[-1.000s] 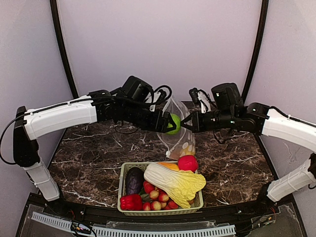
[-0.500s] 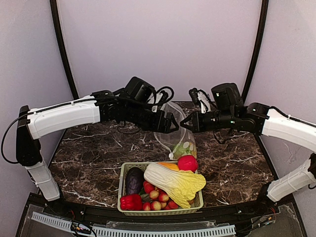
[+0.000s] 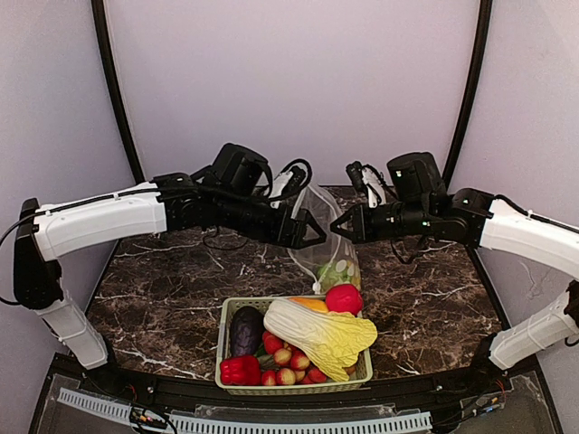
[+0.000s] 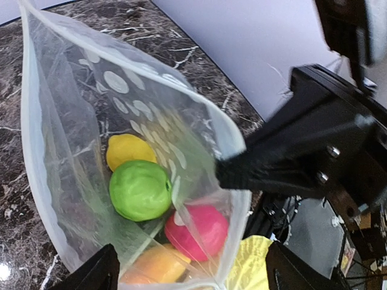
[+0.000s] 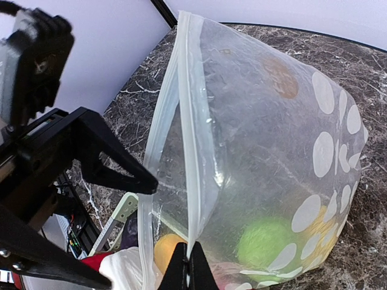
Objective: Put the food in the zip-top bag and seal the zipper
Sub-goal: Place the fake fruit in the zipper food storage bag, then pick up the fake vegetable from the bin.
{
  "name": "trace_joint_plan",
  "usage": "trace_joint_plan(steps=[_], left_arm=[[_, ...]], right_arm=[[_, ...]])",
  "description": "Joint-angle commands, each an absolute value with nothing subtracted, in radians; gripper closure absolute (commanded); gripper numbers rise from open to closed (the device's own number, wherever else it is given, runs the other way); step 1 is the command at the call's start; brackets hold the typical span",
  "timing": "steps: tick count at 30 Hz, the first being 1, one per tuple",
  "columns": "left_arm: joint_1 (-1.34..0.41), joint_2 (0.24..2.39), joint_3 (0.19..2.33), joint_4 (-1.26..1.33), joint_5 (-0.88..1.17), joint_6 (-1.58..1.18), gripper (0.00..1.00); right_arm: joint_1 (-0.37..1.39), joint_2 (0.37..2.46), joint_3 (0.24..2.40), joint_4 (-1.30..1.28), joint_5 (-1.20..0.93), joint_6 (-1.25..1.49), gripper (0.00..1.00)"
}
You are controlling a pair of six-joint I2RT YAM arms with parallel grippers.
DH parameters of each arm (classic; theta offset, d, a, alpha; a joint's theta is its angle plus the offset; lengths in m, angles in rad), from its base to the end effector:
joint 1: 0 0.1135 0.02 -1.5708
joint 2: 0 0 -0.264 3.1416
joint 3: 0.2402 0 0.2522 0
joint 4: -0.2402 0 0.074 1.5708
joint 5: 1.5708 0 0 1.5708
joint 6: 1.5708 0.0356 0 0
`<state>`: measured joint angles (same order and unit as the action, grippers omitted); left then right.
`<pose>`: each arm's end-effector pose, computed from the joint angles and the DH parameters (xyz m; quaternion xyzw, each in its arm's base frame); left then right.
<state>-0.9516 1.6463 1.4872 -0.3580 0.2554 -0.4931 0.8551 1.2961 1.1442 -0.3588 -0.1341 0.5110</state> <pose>0.2164 -0.3192 0.3436 0.2572 0.8204 -0.4123 0.3014 0.1899 0.2257 0.3364 -0.1807 0.8423 0.3632 0.3548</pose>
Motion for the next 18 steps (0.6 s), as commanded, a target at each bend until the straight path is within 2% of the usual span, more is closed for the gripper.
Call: trace_joint_plan(steps=[1,10,18], left_arm=[[-0.948,1.497,1.403,-0.310,0.404,-0.411,0.16],[-0.947,1.251,1.173,-0.507,0.368,-0.383,0.16],[-0.965,1.147,0.986,-0.612,0.335,-0.455,0.19]], right_arm=[[0.853,1.287,1.134,-0.330,-0.119,0.516,1.00],[0.853,1.290,1.127,-0.329,-0.112,0.513,1.00],[0.853,1.317,1.142,-0.328,-0.118,0.509,1.00]])
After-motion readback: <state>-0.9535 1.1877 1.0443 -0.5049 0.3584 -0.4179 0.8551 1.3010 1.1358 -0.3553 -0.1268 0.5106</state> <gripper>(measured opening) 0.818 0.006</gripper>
